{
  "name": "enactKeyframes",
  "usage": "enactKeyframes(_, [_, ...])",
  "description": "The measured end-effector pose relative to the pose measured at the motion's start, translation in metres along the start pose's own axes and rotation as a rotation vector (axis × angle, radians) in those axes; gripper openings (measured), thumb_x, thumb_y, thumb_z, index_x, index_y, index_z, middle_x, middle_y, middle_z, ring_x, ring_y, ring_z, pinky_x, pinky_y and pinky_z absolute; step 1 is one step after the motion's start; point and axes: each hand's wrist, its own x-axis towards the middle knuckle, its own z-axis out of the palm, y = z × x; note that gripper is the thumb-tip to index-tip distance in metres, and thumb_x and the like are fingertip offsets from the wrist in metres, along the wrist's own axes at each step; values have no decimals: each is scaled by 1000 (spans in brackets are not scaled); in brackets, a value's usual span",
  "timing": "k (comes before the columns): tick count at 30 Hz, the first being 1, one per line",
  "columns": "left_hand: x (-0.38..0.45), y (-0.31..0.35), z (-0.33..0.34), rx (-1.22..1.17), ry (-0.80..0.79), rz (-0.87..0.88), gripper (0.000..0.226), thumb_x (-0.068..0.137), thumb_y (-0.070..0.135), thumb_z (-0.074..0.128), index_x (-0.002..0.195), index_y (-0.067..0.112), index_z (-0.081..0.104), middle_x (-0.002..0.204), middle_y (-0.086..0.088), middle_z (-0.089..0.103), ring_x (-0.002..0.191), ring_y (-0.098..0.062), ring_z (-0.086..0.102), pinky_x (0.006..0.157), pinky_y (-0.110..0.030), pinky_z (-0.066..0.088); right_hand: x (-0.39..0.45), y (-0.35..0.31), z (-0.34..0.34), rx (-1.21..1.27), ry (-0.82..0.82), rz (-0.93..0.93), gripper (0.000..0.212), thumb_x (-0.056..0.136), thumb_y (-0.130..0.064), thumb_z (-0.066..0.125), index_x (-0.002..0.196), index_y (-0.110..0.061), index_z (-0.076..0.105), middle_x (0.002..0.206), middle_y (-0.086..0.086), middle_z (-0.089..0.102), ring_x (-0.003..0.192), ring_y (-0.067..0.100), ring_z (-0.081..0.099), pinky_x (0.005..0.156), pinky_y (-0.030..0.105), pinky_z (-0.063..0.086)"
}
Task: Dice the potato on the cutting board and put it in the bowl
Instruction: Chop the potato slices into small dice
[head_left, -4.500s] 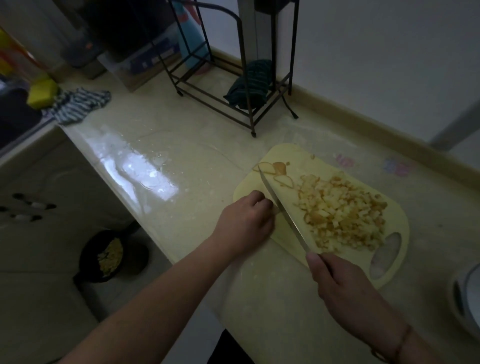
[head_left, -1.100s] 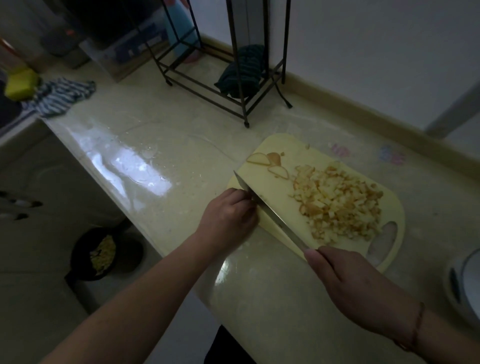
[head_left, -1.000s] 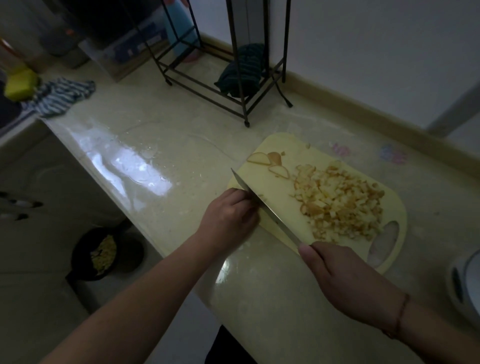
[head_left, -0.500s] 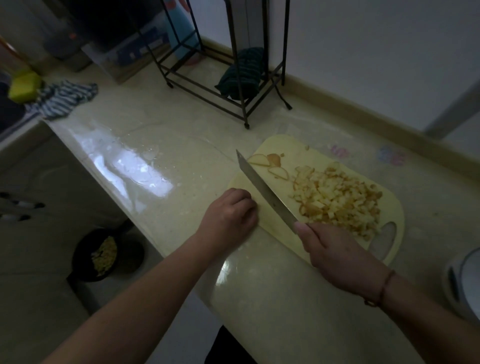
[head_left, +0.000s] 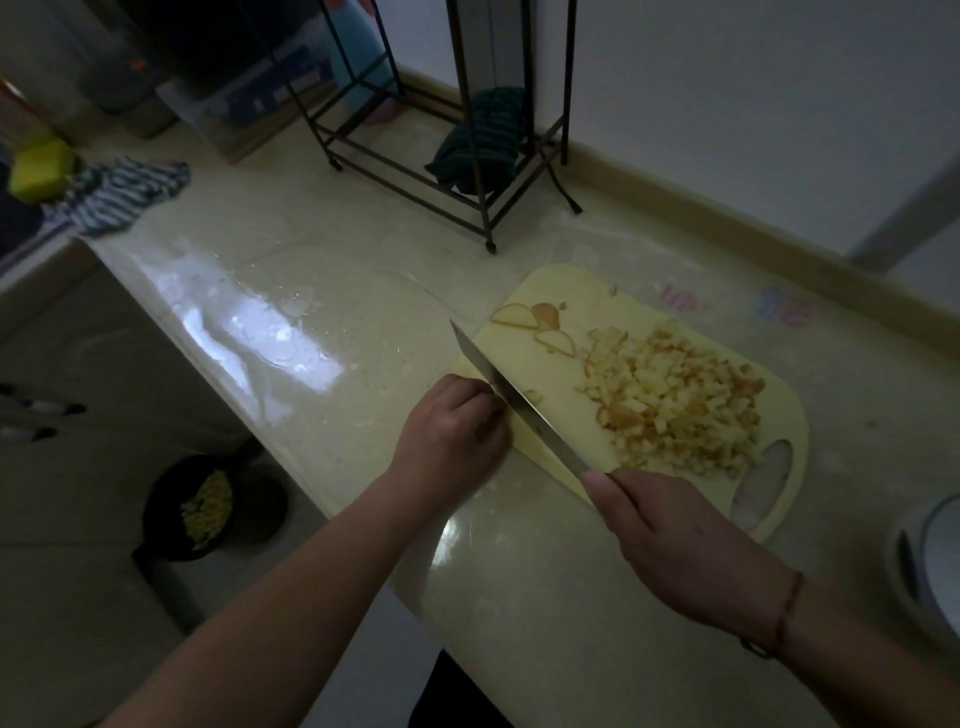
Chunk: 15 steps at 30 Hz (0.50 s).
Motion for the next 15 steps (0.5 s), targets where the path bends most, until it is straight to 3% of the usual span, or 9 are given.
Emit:
enactKeyframes(6, [1,-3,-1,-18,9,10,2,78,2,72,78,1,73,77,-10,67,69,-29,60,62,-35,50,-1,2,3,-40,-7,6,62,82,-67,18,65,-15,47,59,-1,51,60,11,49,57,22,33])
enactKeyframes(12, [0,-7,0,-32,-18,20,7,81,5,70,82,1,75,82,-10,70,73,-28,63,65,-33,52,21,-9,4,-79,-49,1,47,100,-43,33,62,-17,44,58,-4,46,55,7,43,59,28,24])
enactKeyframes(15, [2,-6,-1,-41,-20,20,9,83,7,67,80,1,74,82,-11,70,73,-27,62,66,-34,52,31,-12,2,-59,-65,-12,48,101,-43,32,64,-15,46,59,-2,47,55,7,42,56,28,27])
